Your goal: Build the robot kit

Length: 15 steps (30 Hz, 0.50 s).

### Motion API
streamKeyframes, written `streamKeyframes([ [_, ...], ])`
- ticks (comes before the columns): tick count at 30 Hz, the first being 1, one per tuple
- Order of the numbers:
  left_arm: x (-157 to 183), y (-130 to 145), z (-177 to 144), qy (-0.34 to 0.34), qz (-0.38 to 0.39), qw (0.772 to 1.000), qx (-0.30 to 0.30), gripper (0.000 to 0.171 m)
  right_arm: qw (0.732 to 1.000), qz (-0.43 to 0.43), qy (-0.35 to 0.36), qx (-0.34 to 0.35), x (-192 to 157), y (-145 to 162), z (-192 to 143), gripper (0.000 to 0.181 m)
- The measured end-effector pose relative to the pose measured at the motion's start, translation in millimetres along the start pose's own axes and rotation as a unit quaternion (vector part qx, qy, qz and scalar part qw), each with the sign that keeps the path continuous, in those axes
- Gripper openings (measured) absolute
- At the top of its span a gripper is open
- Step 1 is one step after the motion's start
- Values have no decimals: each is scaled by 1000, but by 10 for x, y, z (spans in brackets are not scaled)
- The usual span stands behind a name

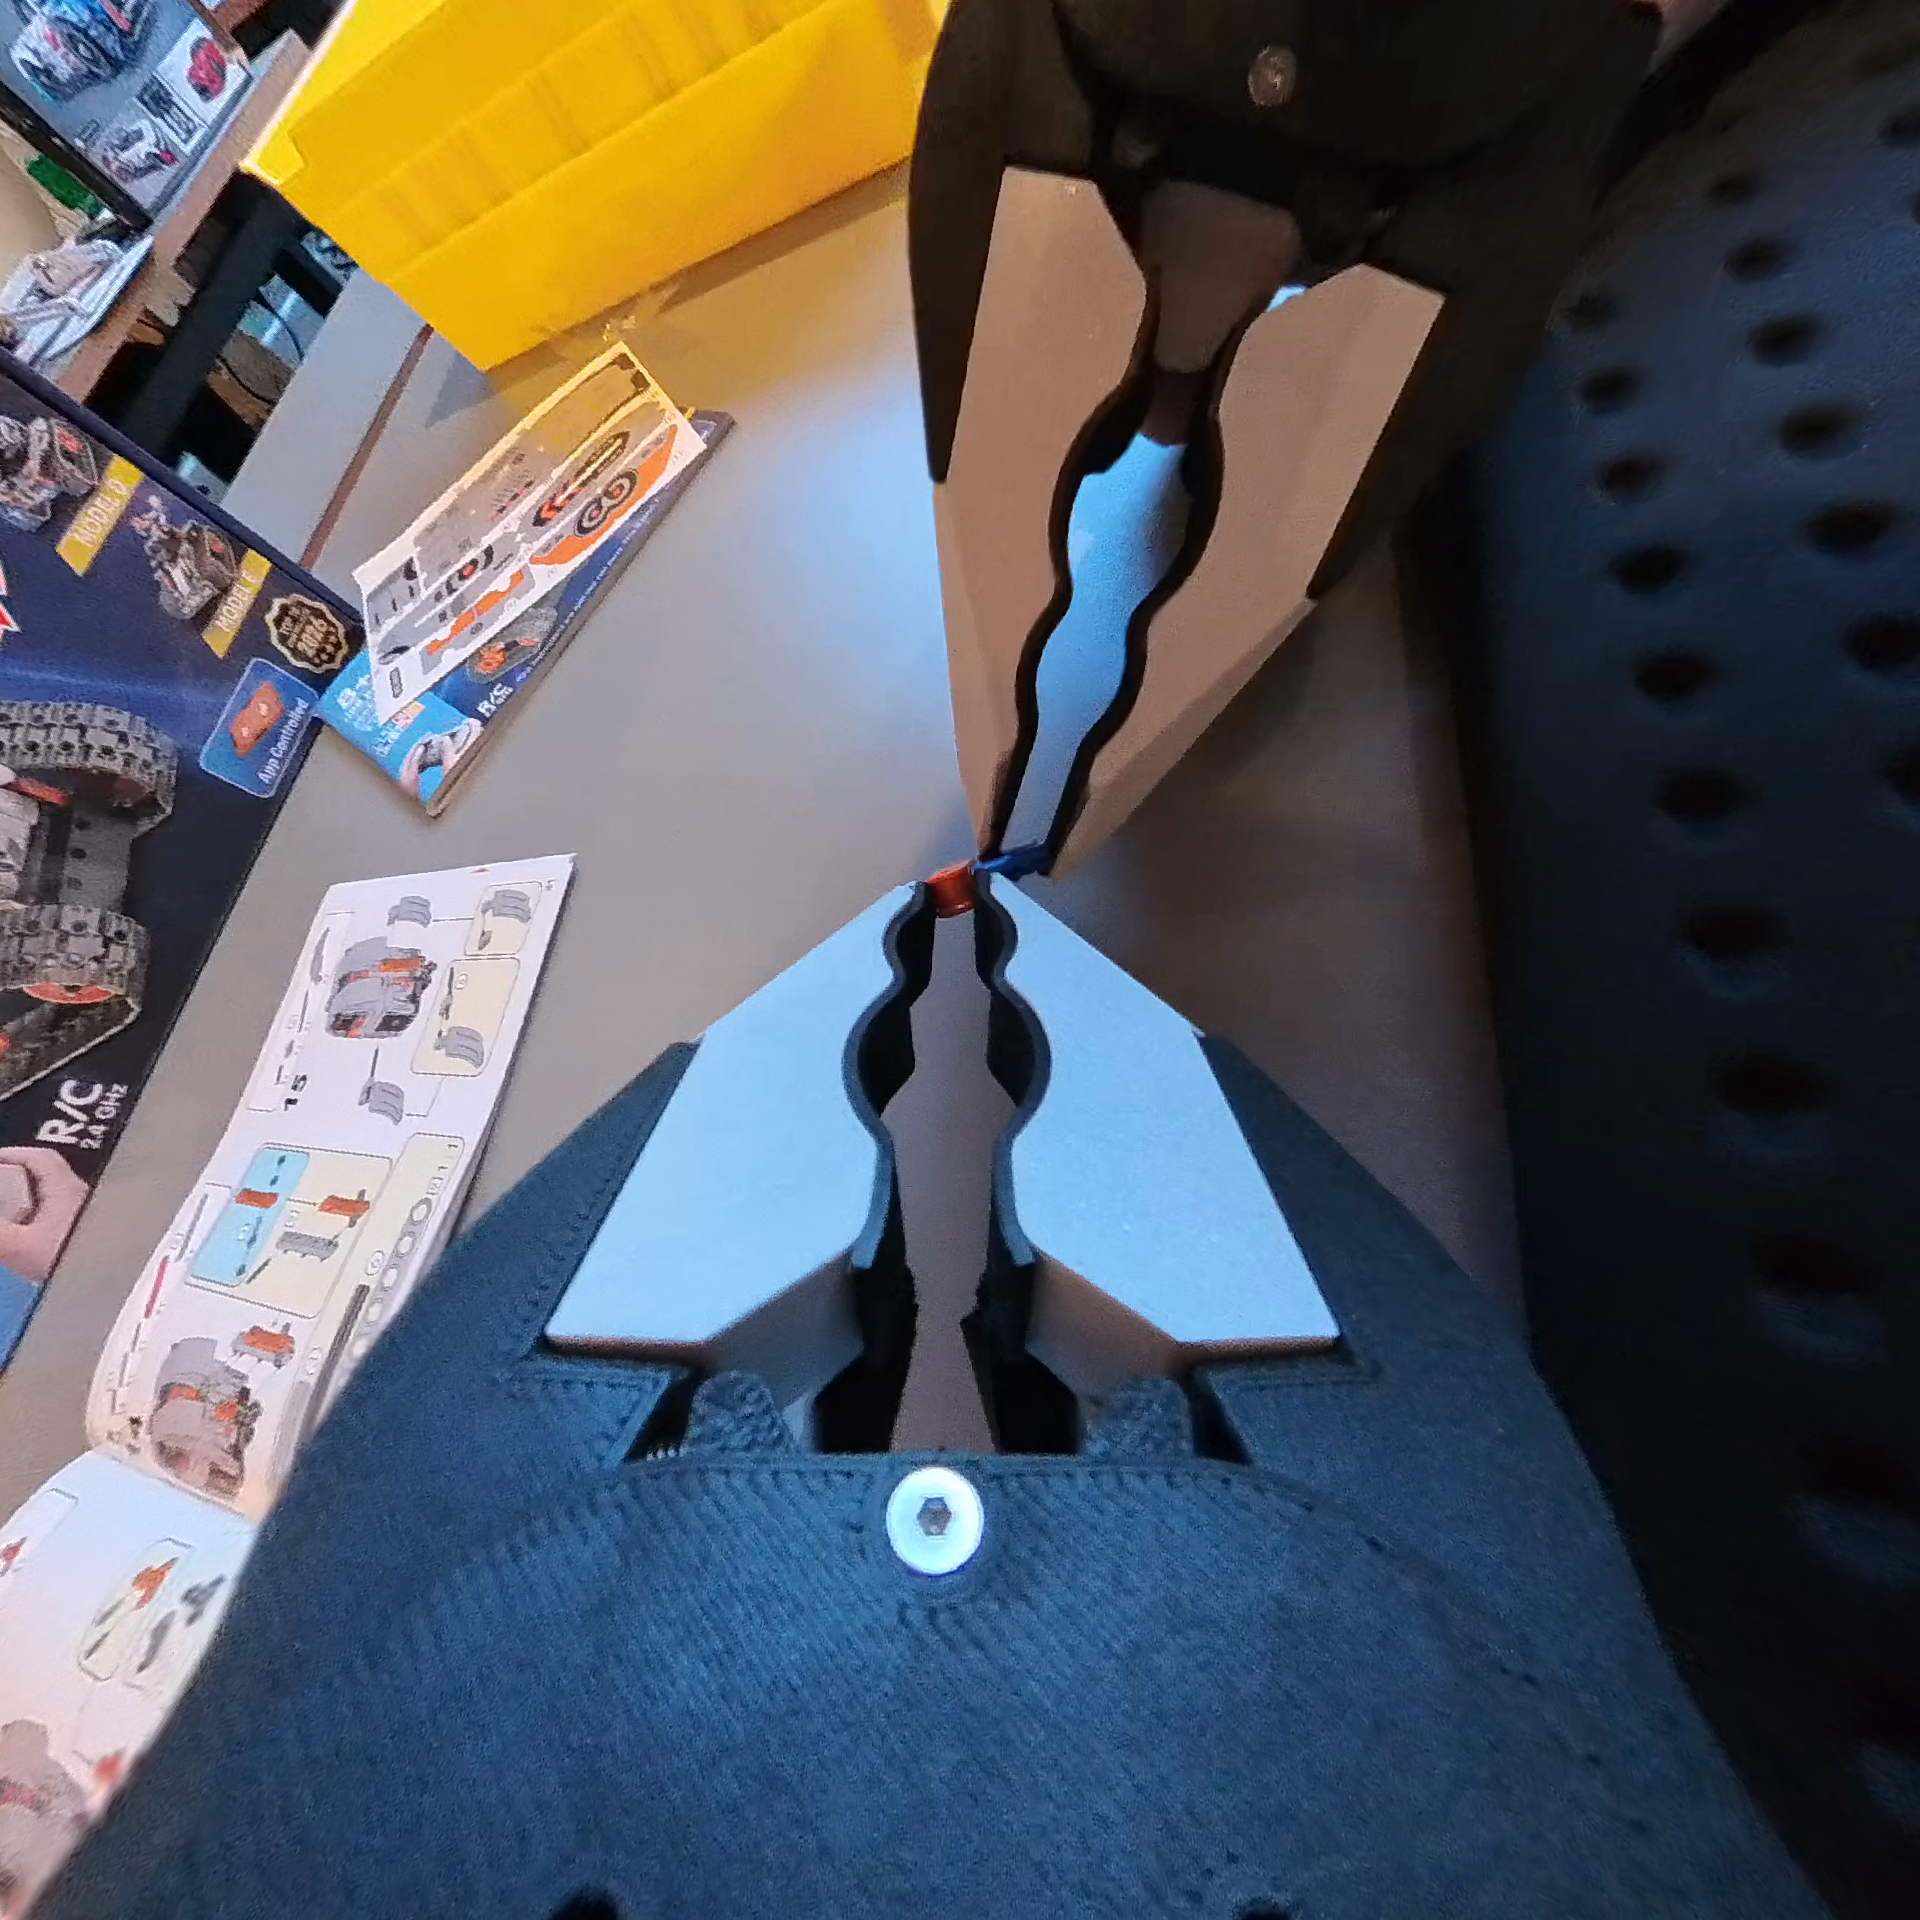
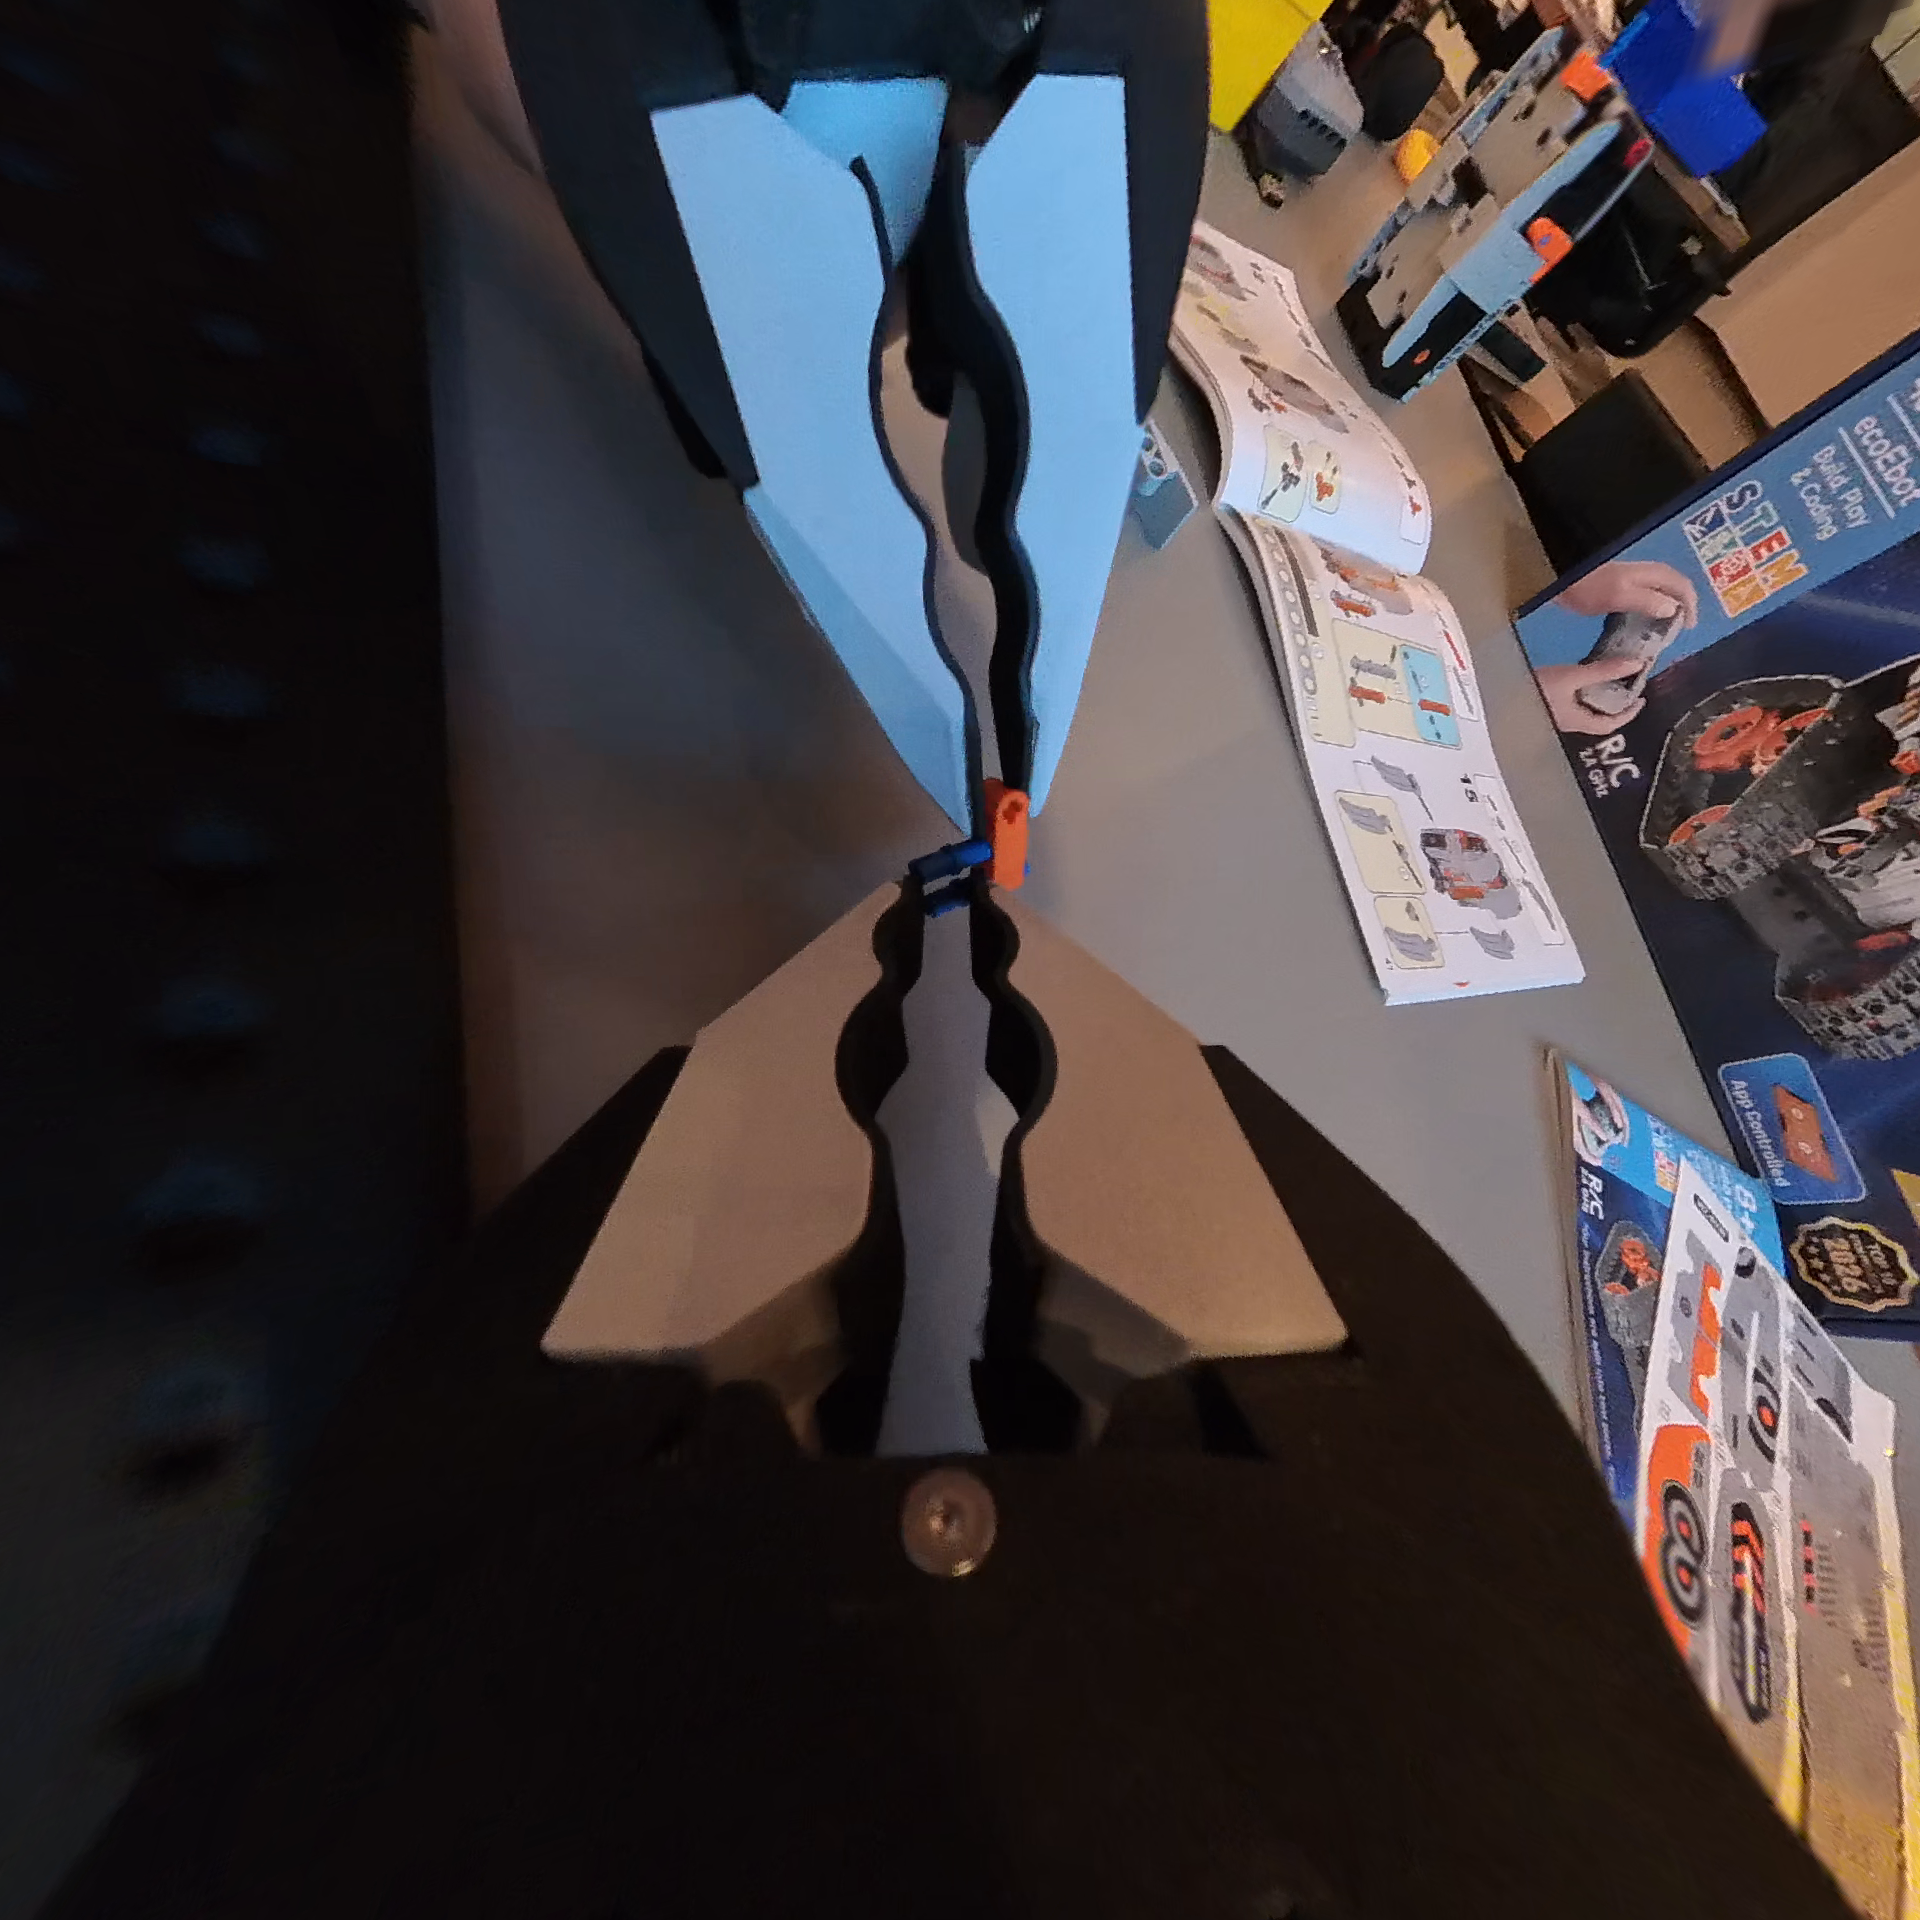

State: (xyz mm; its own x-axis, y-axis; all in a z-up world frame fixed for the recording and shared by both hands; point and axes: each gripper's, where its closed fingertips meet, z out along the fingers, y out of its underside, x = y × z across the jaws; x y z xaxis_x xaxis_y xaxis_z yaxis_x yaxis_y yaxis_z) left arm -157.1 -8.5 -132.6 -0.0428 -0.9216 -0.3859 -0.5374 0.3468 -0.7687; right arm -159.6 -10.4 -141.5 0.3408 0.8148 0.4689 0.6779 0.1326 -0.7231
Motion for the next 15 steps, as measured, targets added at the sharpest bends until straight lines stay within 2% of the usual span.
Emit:
streamKeyframes([
  [3, 2, -24, -19, 20, -25, 999, 14, 6, 1000, 0, -1, 13, 9, -14, -7, 11],
  [5, -2, -59, -42, 10, 2, 1000, 26, 5, 1000, 5, 1, 15, 31, -10, -20, 12],
  [7, 16, -53, -42, 6, 23, 999, 25, 5, 1000, 3, 14, 9, 76, 27, -24, 22],
  [13, 44, -122, -82, 46, -30, 997, 55, 5, 999, -17, 4, 40, 31, -62, -45, 32],
  [15, 31, -137, -98, 51, -44, 996, 62, 5, 999, -21, 2, 47, 9, -99, -55, 28],
])
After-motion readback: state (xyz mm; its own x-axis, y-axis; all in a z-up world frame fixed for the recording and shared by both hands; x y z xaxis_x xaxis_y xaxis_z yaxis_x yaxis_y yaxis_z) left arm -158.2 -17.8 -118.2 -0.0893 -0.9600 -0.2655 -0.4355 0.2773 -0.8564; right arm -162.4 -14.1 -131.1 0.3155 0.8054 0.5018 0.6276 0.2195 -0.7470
